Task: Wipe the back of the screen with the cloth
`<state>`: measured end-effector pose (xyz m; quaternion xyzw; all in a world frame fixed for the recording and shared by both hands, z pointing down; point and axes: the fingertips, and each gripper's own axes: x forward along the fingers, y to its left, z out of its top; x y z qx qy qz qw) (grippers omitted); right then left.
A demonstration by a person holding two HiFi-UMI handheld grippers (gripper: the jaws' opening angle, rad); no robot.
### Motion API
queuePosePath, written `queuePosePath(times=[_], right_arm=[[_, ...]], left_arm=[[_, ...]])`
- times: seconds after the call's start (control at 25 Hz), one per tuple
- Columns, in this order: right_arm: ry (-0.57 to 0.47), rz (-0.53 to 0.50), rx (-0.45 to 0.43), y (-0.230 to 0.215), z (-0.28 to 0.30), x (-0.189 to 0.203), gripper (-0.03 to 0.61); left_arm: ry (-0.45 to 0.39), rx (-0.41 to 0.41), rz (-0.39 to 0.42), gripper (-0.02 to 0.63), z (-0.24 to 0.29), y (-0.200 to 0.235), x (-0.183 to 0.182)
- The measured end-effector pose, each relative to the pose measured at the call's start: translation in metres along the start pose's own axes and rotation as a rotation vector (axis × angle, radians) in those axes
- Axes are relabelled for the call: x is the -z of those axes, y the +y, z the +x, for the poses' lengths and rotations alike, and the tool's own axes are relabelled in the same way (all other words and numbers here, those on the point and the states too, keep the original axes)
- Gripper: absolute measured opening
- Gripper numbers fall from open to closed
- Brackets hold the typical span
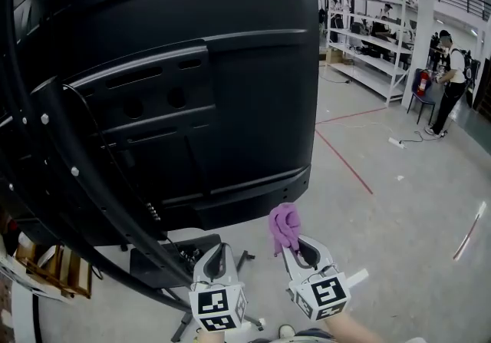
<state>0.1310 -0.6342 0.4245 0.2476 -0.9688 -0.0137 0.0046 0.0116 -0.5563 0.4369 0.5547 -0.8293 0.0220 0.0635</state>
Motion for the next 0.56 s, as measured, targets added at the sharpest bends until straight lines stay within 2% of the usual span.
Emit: queuePosePath(times=[0.56], right_arm=[[-0.024, -0.016, -0.011, 0.001, -0.005, -0.011, 0.063]], left_arm=[[0.002, 0.004, -0.002, 0.008, 0.005, -0.003, -0.001]])
